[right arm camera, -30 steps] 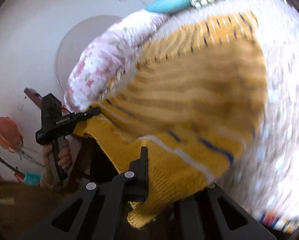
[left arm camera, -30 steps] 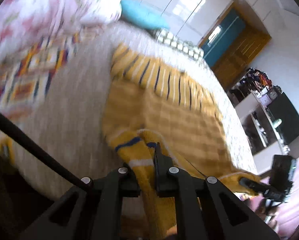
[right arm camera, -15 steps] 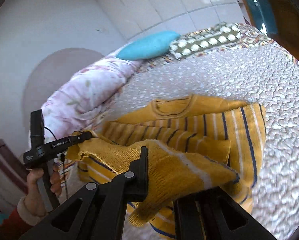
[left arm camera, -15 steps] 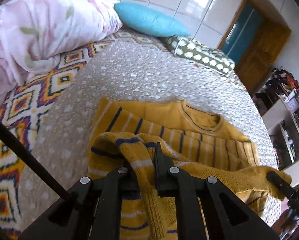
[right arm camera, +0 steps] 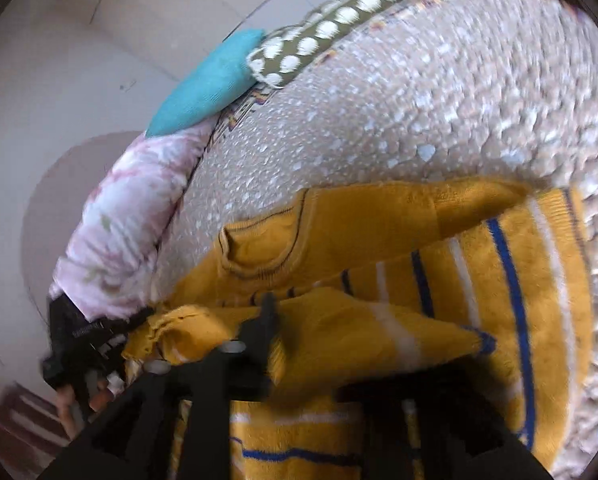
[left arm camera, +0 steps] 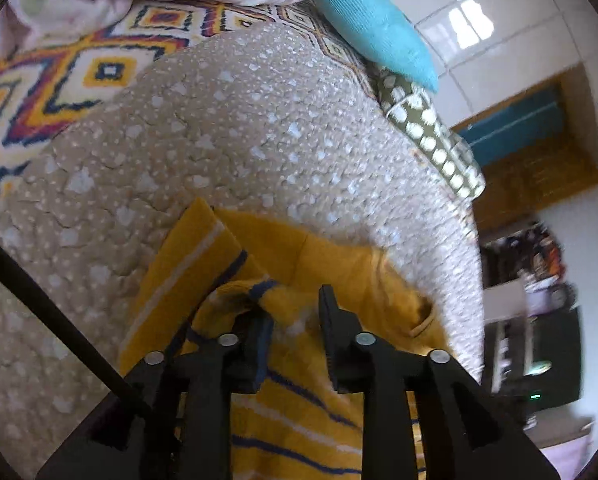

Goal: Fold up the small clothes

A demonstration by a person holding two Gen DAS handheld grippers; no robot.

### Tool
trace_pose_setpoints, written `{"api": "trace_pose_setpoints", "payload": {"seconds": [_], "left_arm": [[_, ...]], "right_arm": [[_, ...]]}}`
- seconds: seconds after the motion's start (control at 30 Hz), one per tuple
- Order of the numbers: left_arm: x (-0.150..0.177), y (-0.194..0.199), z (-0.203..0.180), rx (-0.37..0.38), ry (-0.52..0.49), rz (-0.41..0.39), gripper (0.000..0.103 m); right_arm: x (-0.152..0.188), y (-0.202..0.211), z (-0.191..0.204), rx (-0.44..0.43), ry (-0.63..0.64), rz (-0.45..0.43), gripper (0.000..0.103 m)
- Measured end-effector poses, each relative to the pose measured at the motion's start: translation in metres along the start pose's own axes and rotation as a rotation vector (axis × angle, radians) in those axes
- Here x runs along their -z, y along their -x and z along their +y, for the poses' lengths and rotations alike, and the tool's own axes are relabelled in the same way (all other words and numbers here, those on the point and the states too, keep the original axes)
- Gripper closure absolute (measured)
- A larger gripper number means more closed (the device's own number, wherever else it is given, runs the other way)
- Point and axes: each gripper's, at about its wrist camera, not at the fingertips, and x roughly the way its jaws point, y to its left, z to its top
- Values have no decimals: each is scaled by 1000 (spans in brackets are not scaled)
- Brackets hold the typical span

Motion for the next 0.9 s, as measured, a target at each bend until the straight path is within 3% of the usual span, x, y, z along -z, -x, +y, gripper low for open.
{"api": "trace_pose_setpoints", "payload": {"seconds": [0.03, 0.17, 0.33, 0.43, 0.57, 0.73, 0.9], "left_arm": [[-2, 1, 3, 19, 16, -3, 75], [-9, 0, 13, 62, 71, 8, 75], [-9, 3, 11, 73, 51, 11, 75], [-10, 14, 8, 87, 40, 2, 72], [-17, 47, 4, 30, 23, -113, 43], [-11, 84, -1, -78, -52, -158, 42], [38, 98, -2, -211, -236, -155, 35]], "right_arm": [[-2, -1, -4, -20, -37, -11, 57], [-14, -3, -12, -59, -111, -45, 51], [-27, 0, -7, 4, -86, -66, 49], [-34, 17, -3, 49, -54, -115, 34], [-32, 51, -8, 79, -17, -160, 30], [-9, 89, -22, 99, 25, -148, 30], [38, 125, -28, -4, 50, -130, 30]]}}
